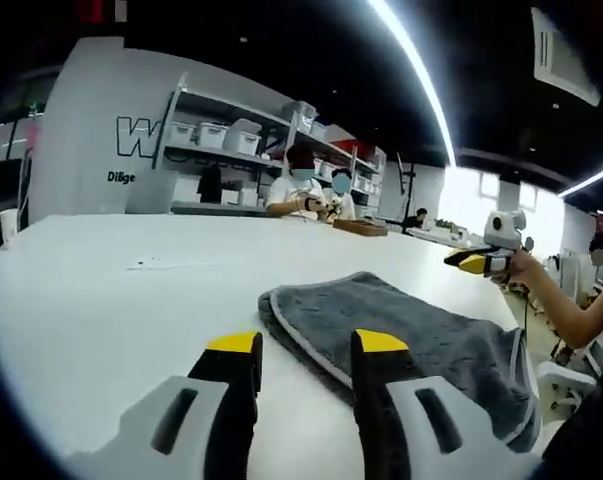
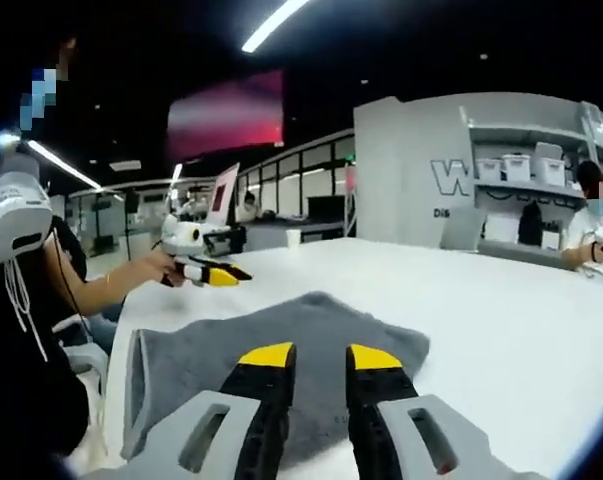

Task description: Open the folded towel by lifting each exposed corner and separating the folded layers until the towel lies flat within the target outline without major curled edges

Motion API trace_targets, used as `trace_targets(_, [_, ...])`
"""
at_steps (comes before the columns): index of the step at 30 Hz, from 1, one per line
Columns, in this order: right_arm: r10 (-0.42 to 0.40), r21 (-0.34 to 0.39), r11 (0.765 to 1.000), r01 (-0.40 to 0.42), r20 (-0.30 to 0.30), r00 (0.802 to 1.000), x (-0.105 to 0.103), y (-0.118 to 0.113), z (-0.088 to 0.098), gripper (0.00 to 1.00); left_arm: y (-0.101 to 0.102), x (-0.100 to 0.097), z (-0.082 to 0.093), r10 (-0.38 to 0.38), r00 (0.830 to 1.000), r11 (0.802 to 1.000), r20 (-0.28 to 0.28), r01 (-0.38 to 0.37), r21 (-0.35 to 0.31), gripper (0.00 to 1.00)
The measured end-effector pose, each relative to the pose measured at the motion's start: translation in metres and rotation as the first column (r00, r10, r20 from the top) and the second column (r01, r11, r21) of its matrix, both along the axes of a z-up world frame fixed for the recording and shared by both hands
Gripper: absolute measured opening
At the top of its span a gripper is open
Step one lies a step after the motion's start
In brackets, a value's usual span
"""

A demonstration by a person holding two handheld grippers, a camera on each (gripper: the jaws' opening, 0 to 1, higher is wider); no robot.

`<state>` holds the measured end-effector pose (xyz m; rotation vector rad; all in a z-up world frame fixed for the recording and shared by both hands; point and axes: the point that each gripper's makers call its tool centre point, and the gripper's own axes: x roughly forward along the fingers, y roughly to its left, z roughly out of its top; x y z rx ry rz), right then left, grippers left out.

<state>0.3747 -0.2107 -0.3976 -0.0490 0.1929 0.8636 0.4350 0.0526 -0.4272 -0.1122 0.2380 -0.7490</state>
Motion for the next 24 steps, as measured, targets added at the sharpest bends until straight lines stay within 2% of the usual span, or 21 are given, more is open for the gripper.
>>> trace_targets(3, [-0.041, -0.03, 0.999, 0.04, -0.043, 0.998, 0.006, -0.003, -0.012, 0.21, 0.0, 0.003, 0.001, -0.004, 1.0, 1.0, 0.003, 0.004, -0.012, 0.26])
trace_targets(4, [-0.041, -0.038, 0.998, 0.04, -0.037, 0.998, 0.008, -0.002, -0.013, 0.2, 0.0, 0.004, 0.002, -0.001, 1.0, 1.0, -0.005, 0.001, -0.026, 0.25])
trace_targets(9, [-0.066, -0.035, 0.997, 0.064, -0.032, 0.997, 0.017, -0.004, -0.012, 0.18, -0.001, 0.011, 0.0, -0.004, 1.0, 0.999, -0.02, 0.003, -0.04, 0.28])
trace_targets(12, [-0.139, -0.075, 0.988, 0.138, 0.0, 0.99, 0.03, -0.016, -0.011, 0.18, -0.006, 0.012, 0.002, -0.025, 0.999, 0.997, -0.029, 0.023, -0.071, 0.29])
trace_targets(13, [-0.142, -0.066, 0.988, 0.142, -0.001, 0.99, 0.034, -0.015, -0.01, 0.18, -0.008, 0.013, 0.003, -0.022, 0.999, 0.997, -0.031, 0.02, -0.078, 0.3])
trace_targets(16, [-0.144, -0.041, 0.989, 0.144, -0.005, 0.99, 0.038, -0.013, -0.008, 0.17, -0.01, 0.013, 0.003, -0.029, 0.999, 0.997, -0.028, 0.027, -0.073, 0.33])
trace_targets(20, [-0.152, -0.064, 0.986, 0.151, -0.02, 0.988, 0.043, -0.012, -0.015, 0.19, -0.008, 0.015, 0.0, -0.024, 0.999, 0.998, -0.041, 0.022, -0.056, 0.42])
trace_targets(24, [-0.183, -0.093, 0.979, 0.18, -0.022, 0.983, 0.049, -0.018, -0.02, 0.2, -0.006, 0.017, -0.001, -0.018, 0.999, 0.999, -0.034, 0.016, -0.04, 0.4])
